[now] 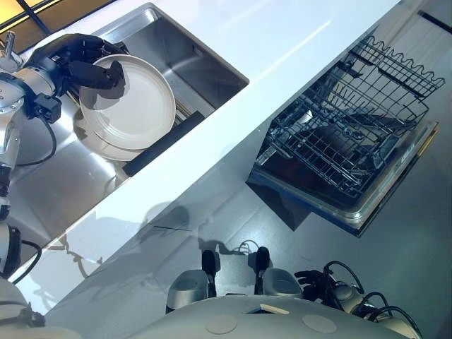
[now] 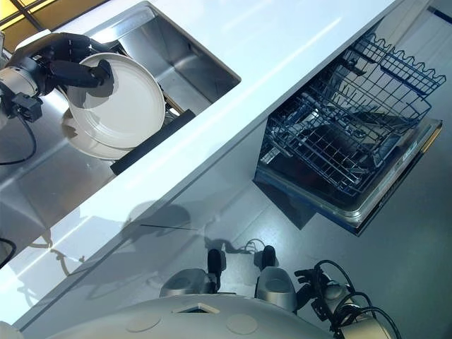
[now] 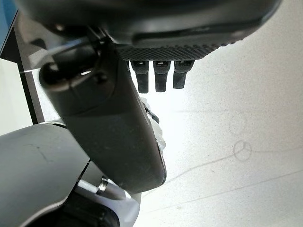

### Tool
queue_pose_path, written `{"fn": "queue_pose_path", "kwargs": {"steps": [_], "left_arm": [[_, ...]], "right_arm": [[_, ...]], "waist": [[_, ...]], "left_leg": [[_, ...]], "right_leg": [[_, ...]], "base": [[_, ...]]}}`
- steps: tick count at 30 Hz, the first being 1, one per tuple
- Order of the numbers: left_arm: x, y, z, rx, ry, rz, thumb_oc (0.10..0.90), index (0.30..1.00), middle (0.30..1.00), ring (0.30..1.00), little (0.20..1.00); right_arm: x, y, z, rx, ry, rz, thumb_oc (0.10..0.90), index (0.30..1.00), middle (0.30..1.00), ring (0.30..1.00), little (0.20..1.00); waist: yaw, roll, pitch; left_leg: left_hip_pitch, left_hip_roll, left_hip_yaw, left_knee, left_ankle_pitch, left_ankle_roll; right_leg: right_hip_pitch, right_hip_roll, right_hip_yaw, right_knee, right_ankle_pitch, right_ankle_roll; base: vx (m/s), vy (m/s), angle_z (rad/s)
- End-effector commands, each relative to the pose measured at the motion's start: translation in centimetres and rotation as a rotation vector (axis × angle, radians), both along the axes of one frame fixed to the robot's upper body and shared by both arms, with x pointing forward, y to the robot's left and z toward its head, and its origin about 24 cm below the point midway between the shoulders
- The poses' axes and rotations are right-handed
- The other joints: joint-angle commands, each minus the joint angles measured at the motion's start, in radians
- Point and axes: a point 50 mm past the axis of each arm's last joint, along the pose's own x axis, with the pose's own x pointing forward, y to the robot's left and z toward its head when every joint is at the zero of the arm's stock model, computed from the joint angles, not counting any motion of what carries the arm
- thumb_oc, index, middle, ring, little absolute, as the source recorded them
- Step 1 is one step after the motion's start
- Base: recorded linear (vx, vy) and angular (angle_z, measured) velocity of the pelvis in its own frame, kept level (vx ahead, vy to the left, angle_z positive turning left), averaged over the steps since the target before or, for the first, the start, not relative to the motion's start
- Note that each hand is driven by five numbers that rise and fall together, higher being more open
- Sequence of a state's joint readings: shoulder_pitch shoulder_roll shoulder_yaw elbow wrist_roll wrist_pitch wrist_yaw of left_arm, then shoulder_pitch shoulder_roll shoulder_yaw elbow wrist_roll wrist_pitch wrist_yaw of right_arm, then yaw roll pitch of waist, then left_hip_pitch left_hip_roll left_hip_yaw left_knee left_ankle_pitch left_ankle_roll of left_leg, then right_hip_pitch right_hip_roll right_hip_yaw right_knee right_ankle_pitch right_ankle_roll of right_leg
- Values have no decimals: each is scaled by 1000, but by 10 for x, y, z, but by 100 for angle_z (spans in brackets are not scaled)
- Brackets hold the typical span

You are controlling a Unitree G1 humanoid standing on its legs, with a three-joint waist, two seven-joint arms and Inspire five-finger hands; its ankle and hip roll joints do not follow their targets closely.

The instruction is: Pick up plates and place into dishwasher.

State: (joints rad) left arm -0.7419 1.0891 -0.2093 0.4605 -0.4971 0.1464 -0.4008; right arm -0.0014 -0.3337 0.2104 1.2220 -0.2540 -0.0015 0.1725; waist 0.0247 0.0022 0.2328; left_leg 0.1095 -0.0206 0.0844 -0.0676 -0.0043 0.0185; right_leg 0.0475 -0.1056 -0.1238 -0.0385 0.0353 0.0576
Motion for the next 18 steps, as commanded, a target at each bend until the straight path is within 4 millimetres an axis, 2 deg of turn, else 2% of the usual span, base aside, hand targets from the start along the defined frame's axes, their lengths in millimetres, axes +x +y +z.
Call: {"fn": "queue_pose_path", "kwargs": {"steps": [1, 7, 9, 11, 15, 18], "left_arm": [[-5, -38, 43, -55, -236, -213, 100, 300, 300, 300, 200], [-5, -40, 40, 10, -250, -180, 100, 300, 300, 300, 200], [-7, -35, 47, 8, -328, -96, 100, 300, 300, 300, 200], [-12, -28, 57, -37, -430, -31, 100, 300, 300, 300, 200], [-35, -1, 88, -2, -773, 236, 100, 300, 300, 300, 200], [-56, 15, 108, -23, -994, 337, 100, 300, 300, 300, 200]], "right_arm": [[-6, -23, 6, -46, -6, -52, 800, 900, 900, 900, 900], [3, -25, 9, -49, -76, -54, 800, 900, 900, 900, 900], [17, -24, 15, -18, -200, -110, 800, 900, 900, 900, 900], [42, -19, 25, 52, -343, -169, 800, 900, 900, 900, 900], [97, 9, 67, 301, -664, -218, 800, 900, 900, 900, 900], [121, 31, 107, 544, -890, -236, 800, 900, 900, 900, 900]], "waist": [[-13, 61, -129], [-15, 63, -135], [-16, 60, -137], [-20, 57, -140], [-44, 53, -153], [-65, 52, -166]], "left_leg": [[-45, -75, -7, 62, -110, 45], [-29, -64, -10, 38, -100, 34], [-25, -59, -12, 33, -97, 30], [-22, -56, -13, 30, -96, 27], [-18, -45, -6, 26, -93, 18], [-14, -37, 7, 18, -88, 10]], "right_leg": [[-68, 29, 7, 144, -127, 72], [-45, 43, 4, 124, -130, 62], [-37, 49, 0, 115, -130, 59], [-29, 54, -2, 105, -131, 52], [-18, 65, 0, 88, -138, 37], [-9, 73, -4, 76, -143, 27]], "base": [[-48, -57, 7], [-57, -82, -2], [-54, -118, -5], [-48, -118, 0], [-60, -112, -2], [-71, -98, -9]]}}
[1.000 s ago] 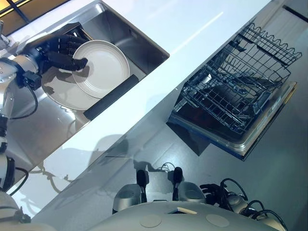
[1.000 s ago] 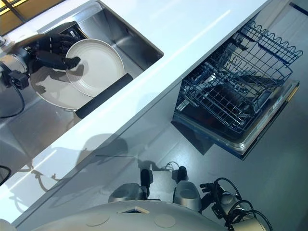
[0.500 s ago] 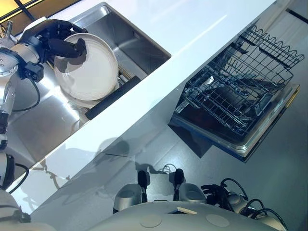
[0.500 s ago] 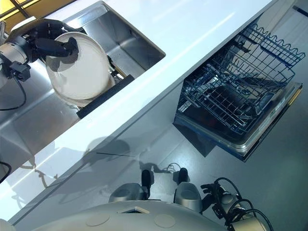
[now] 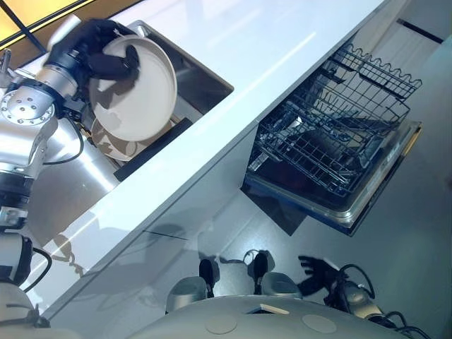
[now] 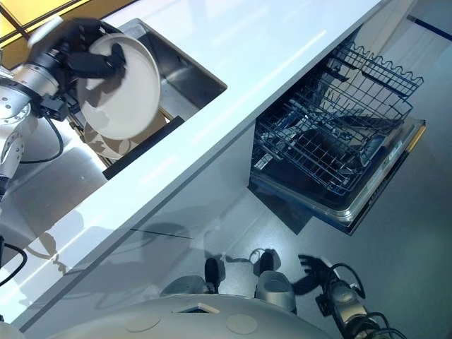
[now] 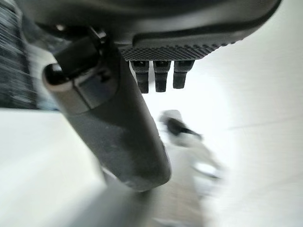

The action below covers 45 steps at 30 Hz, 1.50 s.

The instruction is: Pick up plates and place into dishwasher.

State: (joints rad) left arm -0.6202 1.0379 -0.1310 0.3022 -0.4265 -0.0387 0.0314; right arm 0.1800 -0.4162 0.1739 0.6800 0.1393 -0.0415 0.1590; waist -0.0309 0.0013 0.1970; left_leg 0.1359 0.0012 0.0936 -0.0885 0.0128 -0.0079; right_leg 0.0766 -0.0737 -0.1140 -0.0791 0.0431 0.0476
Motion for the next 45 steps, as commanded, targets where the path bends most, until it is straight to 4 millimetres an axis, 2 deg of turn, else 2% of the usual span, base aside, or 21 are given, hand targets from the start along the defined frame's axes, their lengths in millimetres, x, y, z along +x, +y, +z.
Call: {"fn": "queue_pose_path", "kwargs": {"steps": [1, 4, 5, 9, 12, 15, 18, 20, 22, 24, 25, 27, 30, 36, 45], "left_arm": [[-50, 30, 98, -22, -634, 152, 100, 300, 300, 300, 200], [-61, 27, 94, -2, -762, 178, 100, 300, 300, 300, 200], [-61, 26, 92, 10, -771, 186, 100, 300, 300, 300, 200], [-76, 14, 75, 137, -939, 286, 100, 300, 300, 300, 200], [-84, 3, 63, 194, -1042, 320, 100, 300, 300, 300, 200], [-92, -17, 53, 233, -1155, 328, 100, 300, 300, 300, 200], [-99, -43, 43, 274, -1256, 314, 100, 300, 300, 300, 200], [-99, -55, 38, 273, -1281, 298, 100, 300, 300, 300, 200], [-96, -66, 36, 260, -1286, 275, 100, 300, 300, 300, 200], [-92, -73, 35, 254, -1281, 264, 100, 300, 300, 300, 200], [-87, -83, 33, 235, -1267, 238, 100, 300, 300, 300, 200], [-80, -95, 30, 211, -1247, 205, 100, 300, 300, 300, 200], [-71, -109, 23, 178, -1210, 167, 100, 300, 300, 300, 200], [-57, -131, 4, 128, -1130, 92, 100, 300, 300, 300, 200], [-45, -152, -16, 91, -1045, 13, 100, 300, 300, 300, 200]], "right_arm": [[84, 31, 76, 340, -544, -9, 800, 900, 900, 900, 900], [103, 40, 120, 518, -761, -3, 800, 900, 900, 900, 900], [104, 41, 122, 532, -769, -1, 800, 900, 900, 900, 900], [118, 48, 182, 749, -986, 31, 800, 900, 900, 900, 900], [123, 49, 215, 852, -1120, 14, 800, 900, 900, 900, 900], [122, 40, 251, 712, -1358, -40, 800, 900, 900, 900, 900], [107, 36, 290, 383, -1650, -26, 800, 900, 900, 900, 900], [100, 40, 303, 332, -1744, 28, 800, 900, 900, 900, 900], [97, 48, 316, 360, -1787, 124, 800, 900, 900, 900, 900], [98, 55, 323, 420, -1781, 196, 800, 900, 900, 900, 900], [101, 68, 329, 516, -1738, 305, 800, 900, 900, 900, 900], [106, 84, 333, 609, -1677, 410, 800, 900, 900, 900, 900], [112, 103, 337, 673, -1618, 496, 800, 900, 900, 900, 900], [121, 123, 336, 688, -1584, 565, 800, 900, 900, 900, 900], [127, 140, 336, 774, -1565, 547, 800, 900, 900, 900, 900]], "waist": [[-13, 53, -134], [-19, 58, -144], [-19, 59, -145], [-27, 61, -154], [-26, 61, -160], [-24, 61, -165], [-30, 62, -167], [-34, 62, -169], [-37, 60, -172], [-38, 57, -173], [-37, 53, -173], [-35, 46, -175], [-29, 36, -178], [-22, 26, -184], [-21, 22, -186]], "left_leg": [[-39, -56, 0, 36, -103, 34], [-27, -49, 5, 24, -101, 30], [-26, -48, 6, 23, -101, 30], [-19, -40, 14, 23, -102, 29], [-15, -36, 14, 22, -101, 27], [-12, -33, 12, 25, -99, 26], [-10, -33, 6, 31, -101, 29], [-8, -34, 3, 33, -102, 31], [-7, -36, 0, 36, -104, 32], [-7, -38, -1, 38, -105, 31], [-8, -39, -3, 42, -105, 30], [-8, -41, -6, 44, -105, 29], [-10, -44, -10, 47, -105, 27], [-8, -45, -11, 45, -105, 26], [-4, -46, -5, 43, -106, 27]], "right_leg": [[-35, 44, -13, 112, -153, 33], [-26, 51, -15, 107, -163, 25], [-25, 52, -15, 107, -164, 24], [-20, 56, -14, 112, -174, 15], [-18, 58, -19, 117, -176, 9], [-14, 60, -25, 123, -179, 3], [-15, 67, -17, 137, -187, -5], [-16, 71, -8, 145, -190, -7], [-16, 74, -3, 152, -193, -7], [-16, 75, 0, 155, -193, -8], [-16, 76, -1, 158, -193, -8], [-14, 76, -3, 158, -192, -9], [-12, 76, -8, 158, -191, -9], [-6, 75, -15, 152, -187, -8], [0, 78, -11, 142, -178, -5]], "base": [[-70, -97, -12], [-51, -78, -3], [-34, -51, 2], [-38, -48, 2], [-20, -34, 1], [-4, -10, 0], [0, 0, 0], [1, -11, -4], [4, -12, -5], [0, 0, 0], [-13, -23, -4], [-8, -13, -2], [-5, -7, -1], [0, 0, 0], [0, 0, 0]]}}
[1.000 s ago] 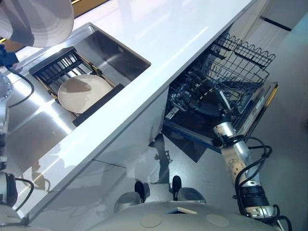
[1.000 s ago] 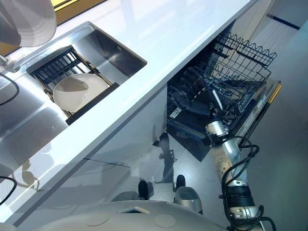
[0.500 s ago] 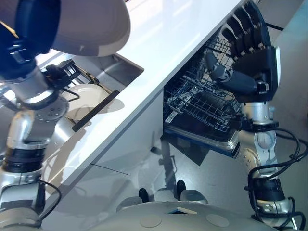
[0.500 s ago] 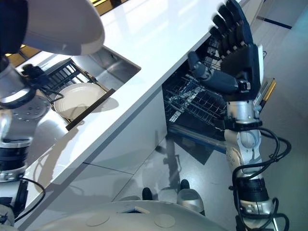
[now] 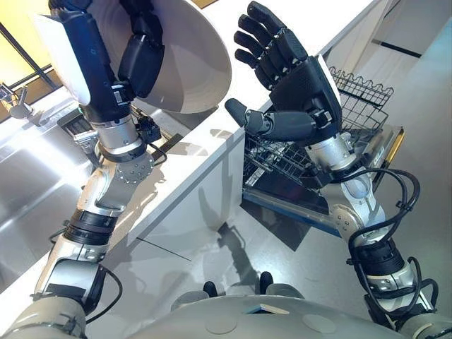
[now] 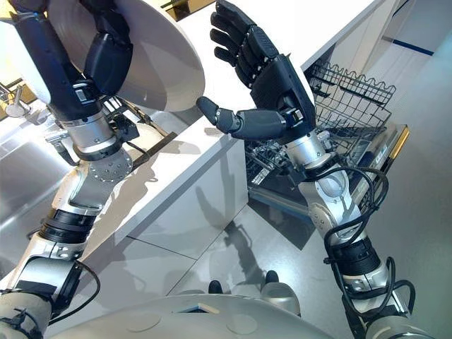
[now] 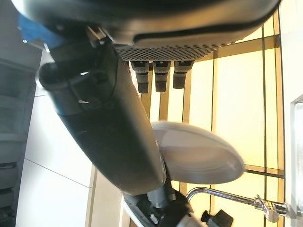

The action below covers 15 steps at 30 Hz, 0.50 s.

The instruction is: Pick up plates and place into dishwasher.

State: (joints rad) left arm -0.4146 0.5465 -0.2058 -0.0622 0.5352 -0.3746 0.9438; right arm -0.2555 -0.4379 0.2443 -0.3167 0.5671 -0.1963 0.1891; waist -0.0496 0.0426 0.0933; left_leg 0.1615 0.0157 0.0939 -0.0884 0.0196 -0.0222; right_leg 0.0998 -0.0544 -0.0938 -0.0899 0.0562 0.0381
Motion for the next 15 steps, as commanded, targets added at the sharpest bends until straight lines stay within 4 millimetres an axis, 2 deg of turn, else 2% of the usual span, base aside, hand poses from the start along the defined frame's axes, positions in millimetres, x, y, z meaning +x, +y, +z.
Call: {"fn": "queue_pose_path", "kwargs": {"steps": [1, 11, 15], "left_arm": [[10, -18, 29, 35, -111, -84, 100, 300, 300, 300, 200], [9, -40, 11, 33, -43, -193, 100, 300, 300, 300, 200], [7, -48, 9, 43, -31, -242, 100, 300, 300, 300, 200]], "right_arm": [[3, 14, 43, 155, -188, 45, 800, 900, 900, 900, 900], [13, 26, 31, 155, -76, 11, 800, 900, 900, 900, 900], [16, 29, 26, 157, -34, -1, 800, 900, 900, 900, 900]], "waist": [[-1, -20, -81], [5, -24, -78], [8, -25, -78]], "left_leg": [[-29, -60, -5, 43, -112, 41], [-29, -61, -8, 43, -111, 42], [-29, -60, -11, 39, -108, 41]], "right_leg": [[-23, 59, -31, 152, -190, 5], [-18, 60, -32, 144, -186, 4], [-15, 61, -36, 141, -184, 5]], "base": [[0, 0, 0], [0, 0, 0], [0, 0, 0]]}}
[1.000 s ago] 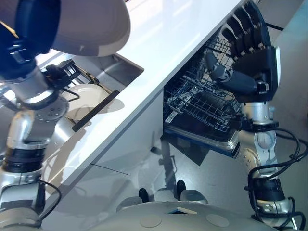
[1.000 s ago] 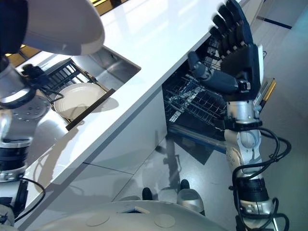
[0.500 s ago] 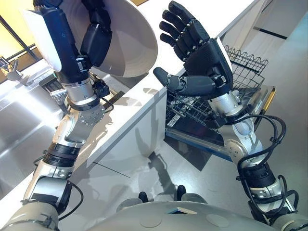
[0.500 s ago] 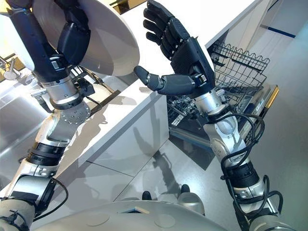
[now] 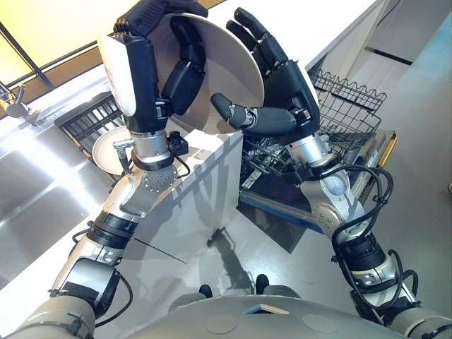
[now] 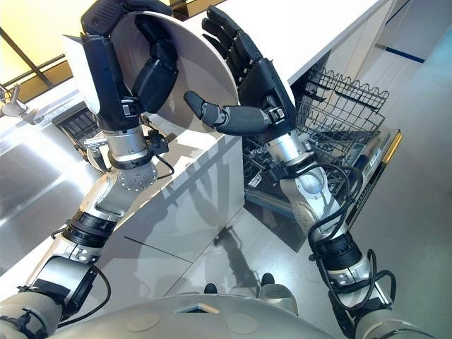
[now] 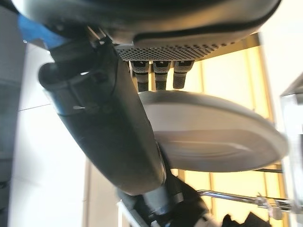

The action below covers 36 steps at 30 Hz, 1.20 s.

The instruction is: Pick up plates and place into dishwasher.

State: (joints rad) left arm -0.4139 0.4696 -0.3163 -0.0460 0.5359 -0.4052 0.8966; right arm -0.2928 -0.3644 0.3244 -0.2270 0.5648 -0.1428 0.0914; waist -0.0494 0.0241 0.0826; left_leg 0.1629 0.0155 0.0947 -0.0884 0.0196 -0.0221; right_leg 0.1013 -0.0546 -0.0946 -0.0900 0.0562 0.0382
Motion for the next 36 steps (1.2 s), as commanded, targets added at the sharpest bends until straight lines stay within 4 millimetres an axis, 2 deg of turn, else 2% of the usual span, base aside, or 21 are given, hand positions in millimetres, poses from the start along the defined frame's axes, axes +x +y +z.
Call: {"fn": "queue_pose_path", "kwargs": {"steps": [1, 2, 3, 4, 10, 15, 20, 25, 27, 28, 31, 36], "left_arm": [[7, -17, 27, 17, -115, -108, 100, 300, 300, 300, 200], [6, -21, 27, 22, -109, -125, 100, 300, 300, 300, 200], [5, -23, 27, 23, -109, -136, 100, 300, 300, 300, 200], [5, -24, 26, 23, -108, -145, 100, 300, 300, 300, 200], [-2, -31, 28, 25, -112, -198, 100, 300, 300, 300, 200], [-5, -35, 23, 1, -27, -281, 100, 300, 300, 300, 200], [-4, -39, 5, -71, 184, -439, 100, 300, 300, 300, 200], [-9, -44, -12, -101, 304, -593, 100, 300, 300, 300, 200], [-7, -46, -16, -142, 383, -703, 289, 462, 462, 462, 389], [-6, -46, -17, -170, 409, -738, 800, 900, 900, 900, 900], [0, -43, -17, -241, 478, -828, 800, 900, 900, 900, 900], [13, -28, -7, -228, 538, -786, 800, 900, 900, 900, 900]], "right_arm": [[4, 9, 44, 115, -182, 2, 800, 900, 900, 900, 900], [5, 10, 42, 116, -165, -8, 344, 509, 509, 509, 444], [6, 10, 41, 114, -155, -19, 344, 509, 509, 509, 444], [7, 10, 40, 115, -147, -24, 100, 300, 300, 300, 200], [10, 8, 33, 118, -103, -65, 100, 300, 300, 300, 200], [8, 7, 31, 143, -104, -87, 100, 300, 300, 300, 200], [6, 4, 27, 153, -99, -123, 100, 300, 300, 300, 200], [9, -4, 21, 159, -55, -152, 100, 300, 300, 300, 200], [11, -7, 17, 159, -39, -164, 100, 300, 300, 300, 200], [13, -8, 17, 155, -40, -176, 100, 300, 300, 300, 200], [17, -17, 23, 154, -69, -222, 100, 300, 300, 300, 200], [25, -38, 52, 146, -192, -361, 100, 300, 300, 300, 200]], "waist": [[9, -7, -66], [9, -7, -66], [9, -7, -66], [9, -6, -65], [9, -3, -62], [14, -2, -55], [24, -5, -48], [30, -9, -41], [31, -10, -39], [32, -10, -39], [35, -10, -38], [47, -9, -42]], "left_leg": [[-30, -60, -12, 38, -107, 42], [-31, -60, -13, 37, -107, 42], [-30, -60, -14, 37, -107, 42], [-30, -60, -15, 35, -106, 42], [-28, -62, -21, 29, -104, 44], [-31, -67, -26, 39, -109, 49], [-33, -69, -28, 48, -114, 53], [-32, -68, -28, 48, -114, 55], [-31, -67, -30, 45, -111, 54], [-31, -66, -31, 43, -110, 53], [-30, -65, -37, 39, -106, 52], [-33, -63, -51, 36, -101, 47]], "right_leg": [[-17, 61, -36, 142, -184, 5], [-17, 61, -37, 141, -184, 5], [-16, 61, -37, 140, -184, 5], [-16, 61, -37, 140, -184, 5], [-17, 63, -36, 142, -186, 5], [-17, 61, -36, 144, -186, 7], [-15, 60, -40, 140, -184, 9], [-15, 62, -41, 139, -182, 8], [-13, 63, -42, 136, -180, 7], [-12, 63, -44, 136, -180, 7], [-10, 62, -52, 134, -180, 7], [-5, 61, -68, 131, -184, 5]], "base": [[34, -12, 0], [0, 0, 0], [0, 0, 0], [0, 0, 0], [0, 0, 0], [0, 0, 0], [0, 0, 0], [0, 0, 0], [0, 0, 0], [0, 0, 0], [9, -10, 1], [18, -28, 8]]}}
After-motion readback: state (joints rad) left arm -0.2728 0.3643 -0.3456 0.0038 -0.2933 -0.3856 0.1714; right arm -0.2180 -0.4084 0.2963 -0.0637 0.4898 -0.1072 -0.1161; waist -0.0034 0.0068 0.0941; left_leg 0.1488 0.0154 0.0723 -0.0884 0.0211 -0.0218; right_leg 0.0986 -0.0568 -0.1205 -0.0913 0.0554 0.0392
